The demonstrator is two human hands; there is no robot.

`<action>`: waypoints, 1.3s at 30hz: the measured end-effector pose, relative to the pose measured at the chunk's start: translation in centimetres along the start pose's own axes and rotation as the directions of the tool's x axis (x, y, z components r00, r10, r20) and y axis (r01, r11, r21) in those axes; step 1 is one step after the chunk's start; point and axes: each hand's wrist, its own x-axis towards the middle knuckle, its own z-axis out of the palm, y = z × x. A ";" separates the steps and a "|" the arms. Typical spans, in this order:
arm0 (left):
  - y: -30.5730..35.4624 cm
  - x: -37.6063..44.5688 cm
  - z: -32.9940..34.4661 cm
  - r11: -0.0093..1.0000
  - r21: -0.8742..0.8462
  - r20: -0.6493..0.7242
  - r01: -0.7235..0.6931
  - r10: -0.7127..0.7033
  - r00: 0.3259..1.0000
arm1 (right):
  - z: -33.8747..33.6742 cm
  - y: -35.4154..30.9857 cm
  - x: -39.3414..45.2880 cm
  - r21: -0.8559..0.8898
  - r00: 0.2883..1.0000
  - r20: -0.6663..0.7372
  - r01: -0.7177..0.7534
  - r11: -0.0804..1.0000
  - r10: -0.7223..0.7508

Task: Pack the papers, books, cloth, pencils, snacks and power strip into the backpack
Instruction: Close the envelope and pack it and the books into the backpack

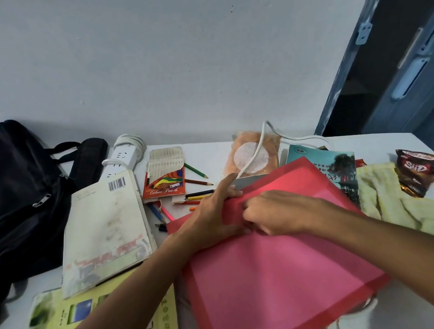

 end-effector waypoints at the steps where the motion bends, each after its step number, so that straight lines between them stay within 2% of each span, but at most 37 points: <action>1: 0.0 0.0 0.0 1.000 -0.004 0.003 0.000 0.000 1.000 | -0.1 0.2 0.5 0.008 1.000 0.030 0.003 1.000 -0.003; 6: 0.2 0.1 -0.2 0.999 -0.034 0.021 0.028 -0.027 0.999 | -1.0 1.3 2.2 0.124 0.995 0.103 -0.012 0.992 -0.001; 12: 0.2 0.1 -0.1 0.998 0.022 0.035 0.061 -0.062 0.997 | -0.8 3.1 2.5 0.258 0.994 0.068 -0.101 0.961 0.086; 19: 0.9 0.0 -0.5 0.994 0.081 0.056 0.079 -0.084 0.995 | -0.3 3.7 0.4 0.150 0.984 0.030 -0.177 0.973 0.174; 23: 1.8 0.5 -1.1 0.942 0.330 0.057 0.058 -0.081 0.995 | -0.8 3.2 -1.2 0.028 0.973 0.080 -0.218 0.976 0.215; 25: 2.1 0.8 -1.5 0.910 0.387 0.047 0.146 -0.178 0.983 | -1.3 3.6 -2.1 0.076 0.954 0.129 -0.283 0.956 0.272; 27: 2.3 1.1 -1.9 0.879 0.416 0.046 0.234 -0.278 0.960 | -1.4 4.3 -2.9 0.150 0.932 0.096 -0.360 0.921 0.349; 29: 2.7 1.5 -2.1 0.861 0.429 0.065 0.273 -0.332 0.941 | -1.1 4.9 -3.8 0.241 0.899 -0.019 -0.420 0.875 0.437; 31: 3.4 2.0 -2.4 0.861 0.423 0.078 0.282 -0.345 0.935 | -0.6 5.7 -4.7 0.323 0.842 -0.128 -0.463 0.825 0.523; 33: 4.0 2.6 -3.0 0.866 0.392 0.070 0.311 -0.365 0.928 | 0.2 6.8 -5.5 0.374 0.774 -0.181 -0.516 0.771 0.606; 36: 4.9 3.8 -4.3 0.878 0.293 0.053 0.380 -0.411 0.910 | 1.4 8.2 -6.9 0.536 0.674 -0.175 -0.546 0.644 0.717; 39: 5.8 4.8 -5.6 0.909 0.210 0.122 0.359 -0.389 0.913 | 2.4 8.8 -8.2 0.804 0.640 -0.095 -0.402 0.438 0.762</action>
